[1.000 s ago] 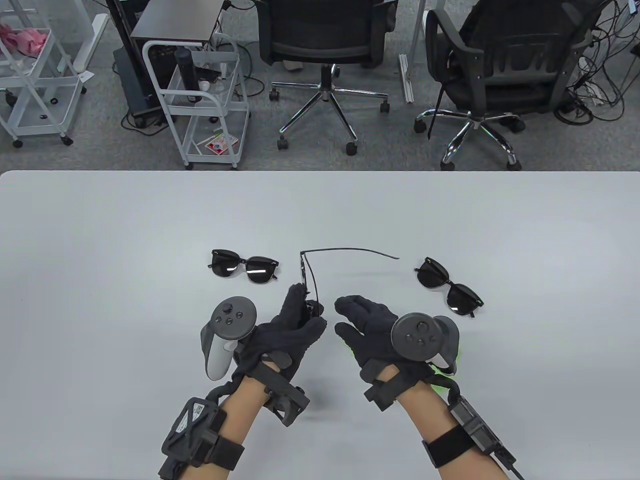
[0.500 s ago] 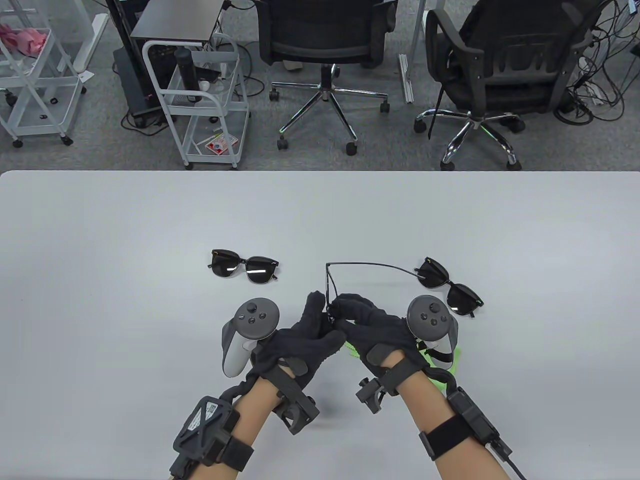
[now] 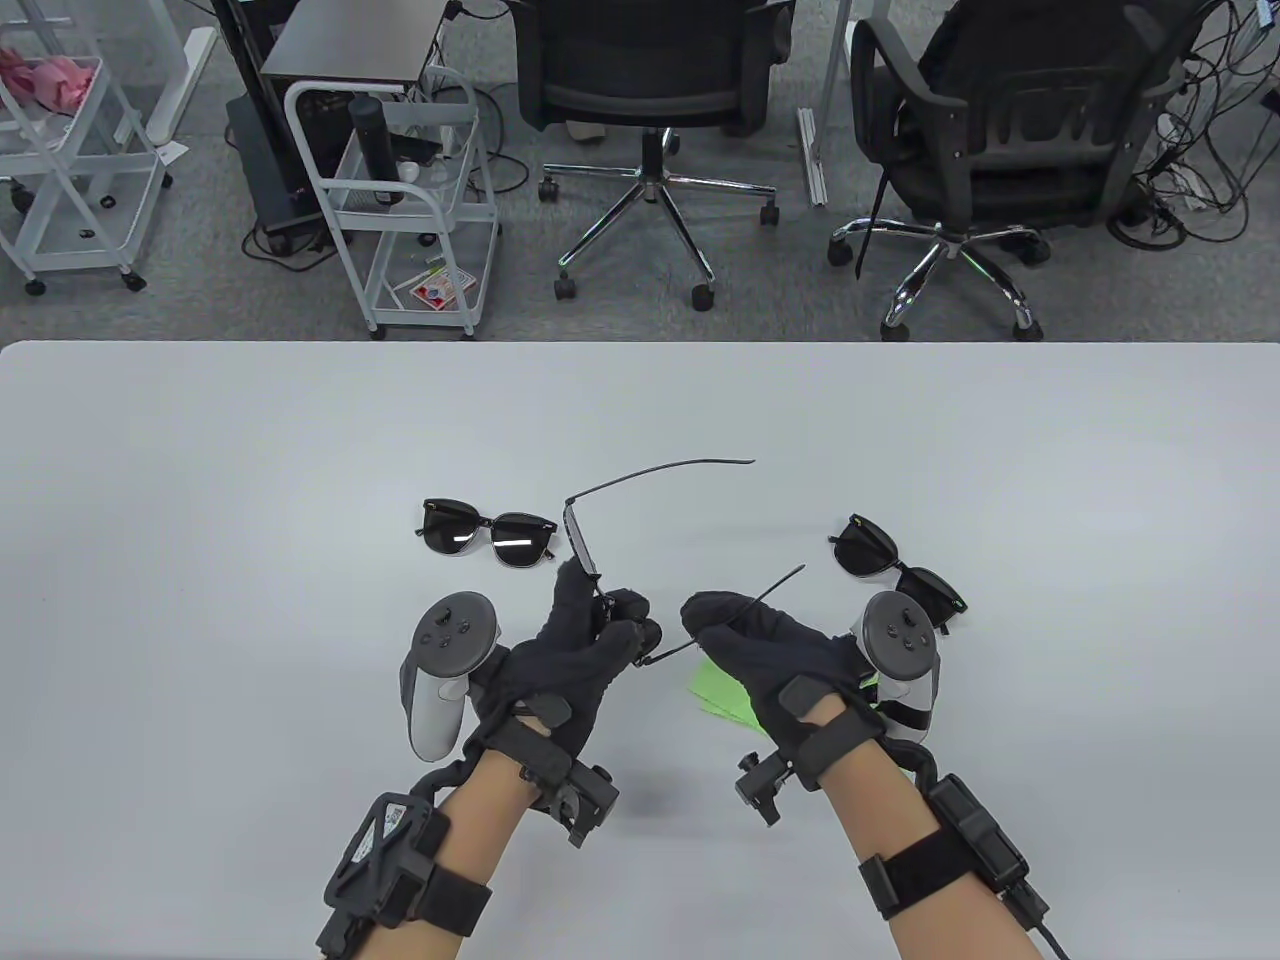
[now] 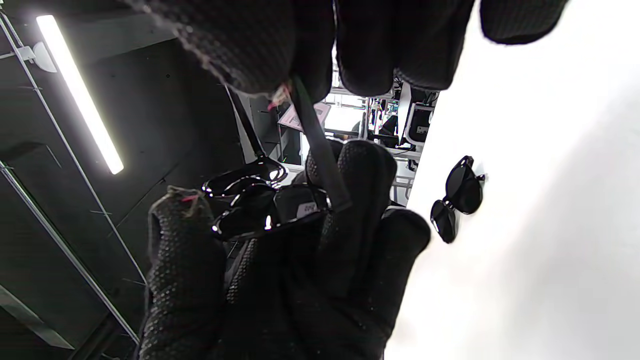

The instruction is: Dust sunglasses

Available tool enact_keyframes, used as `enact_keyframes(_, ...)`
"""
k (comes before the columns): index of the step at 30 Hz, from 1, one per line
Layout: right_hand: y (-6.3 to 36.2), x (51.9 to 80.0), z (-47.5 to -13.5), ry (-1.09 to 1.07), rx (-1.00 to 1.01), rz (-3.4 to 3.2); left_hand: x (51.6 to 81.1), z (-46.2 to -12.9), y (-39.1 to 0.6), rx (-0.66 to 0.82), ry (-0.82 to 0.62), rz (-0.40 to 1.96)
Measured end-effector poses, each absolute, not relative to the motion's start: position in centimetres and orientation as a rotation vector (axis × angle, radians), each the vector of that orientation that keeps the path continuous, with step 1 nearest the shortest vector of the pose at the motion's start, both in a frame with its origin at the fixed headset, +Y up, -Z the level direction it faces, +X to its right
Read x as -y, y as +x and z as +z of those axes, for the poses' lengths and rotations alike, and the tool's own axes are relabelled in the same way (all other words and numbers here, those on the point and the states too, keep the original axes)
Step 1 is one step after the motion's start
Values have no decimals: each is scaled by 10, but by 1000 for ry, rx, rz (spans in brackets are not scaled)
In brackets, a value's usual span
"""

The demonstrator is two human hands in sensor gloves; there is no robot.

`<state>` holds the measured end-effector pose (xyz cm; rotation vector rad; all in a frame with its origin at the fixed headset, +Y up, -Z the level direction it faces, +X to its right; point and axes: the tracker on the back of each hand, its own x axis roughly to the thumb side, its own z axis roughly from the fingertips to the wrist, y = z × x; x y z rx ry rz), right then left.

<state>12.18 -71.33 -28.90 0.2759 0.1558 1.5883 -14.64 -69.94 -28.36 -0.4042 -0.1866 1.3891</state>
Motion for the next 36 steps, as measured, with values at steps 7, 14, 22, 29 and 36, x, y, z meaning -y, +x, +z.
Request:
enact_keyframes(7, 128, 714, -292, 284, -180, 1742, 700, -287, -155, 177, -365, 1319)
enact_keyframes(14, 144, 702, -293, 708, -146, 2909, 691, -292, -179, 118, -187, 1068)
enact_keyframes(22, 139, 742, -301, 825, -461, 3167, 690, -294, -181, 90, -143, 973)
enact_keyframes(29, 113, 740, -296, 931, -86, 3336, 674, -286, -176, 51, 48, 726)
enact_keyframes(36, 171, 725, -306, 232, -73, 2430, 661, -274, -150, 162, 295, 85)
